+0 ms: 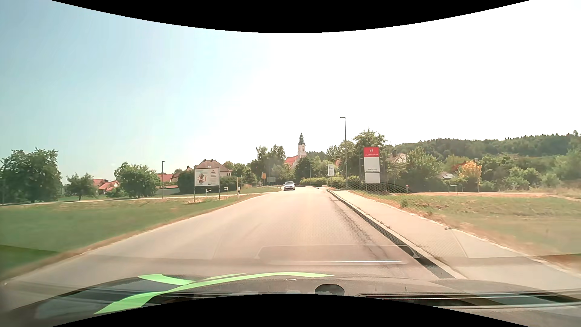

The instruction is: Follow the waypoints while adhering to traffic rules and regulations

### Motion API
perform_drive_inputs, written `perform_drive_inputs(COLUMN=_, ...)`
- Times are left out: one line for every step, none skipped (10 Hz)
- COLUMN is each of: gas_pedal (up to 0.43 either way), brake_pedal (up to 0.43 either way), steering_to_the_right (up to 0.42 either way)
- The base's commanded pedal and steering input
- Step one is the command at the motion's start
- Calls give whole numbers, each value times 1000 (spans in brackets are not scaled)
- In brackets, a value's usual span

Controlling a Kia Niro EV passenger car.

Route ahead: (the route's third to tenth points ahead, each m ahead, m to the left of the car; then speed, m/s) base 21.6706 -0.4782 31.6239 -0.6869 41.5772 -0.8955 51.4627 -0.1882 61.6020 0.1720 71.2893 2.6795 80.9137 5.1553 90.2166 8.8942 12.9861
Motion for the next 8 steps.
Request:
perform_drive_inputs(gas_pedal=157, brake_pedal=0, steering_to_the_right=5)
perform_drive_inputs(gas_pedal=157, brake_pedal=0, steering_to_the_right=5)
perform_drive_inputs(gas_pedal=157, brake_pedal=0, steering_to_the_right=5)
perform_drive_inputs(gas_pedal=169, brake_pedal=0, steering_to_the_right=5)
perform_drive_inputs(gas_pedal=177, brake_pedal=0, steering_to_the_right=5)
perform_drive_inputs(gas_pedal=177, brake_pedal=0, steering_to_the_right=5)
perform_drive_inputs(gas_pedal=177, brake_pedal=0, steering_to_the_right=5)
perform_drive_inputs(gas_pedal=177, brake_pedal=0, steering_to_the_right=5)
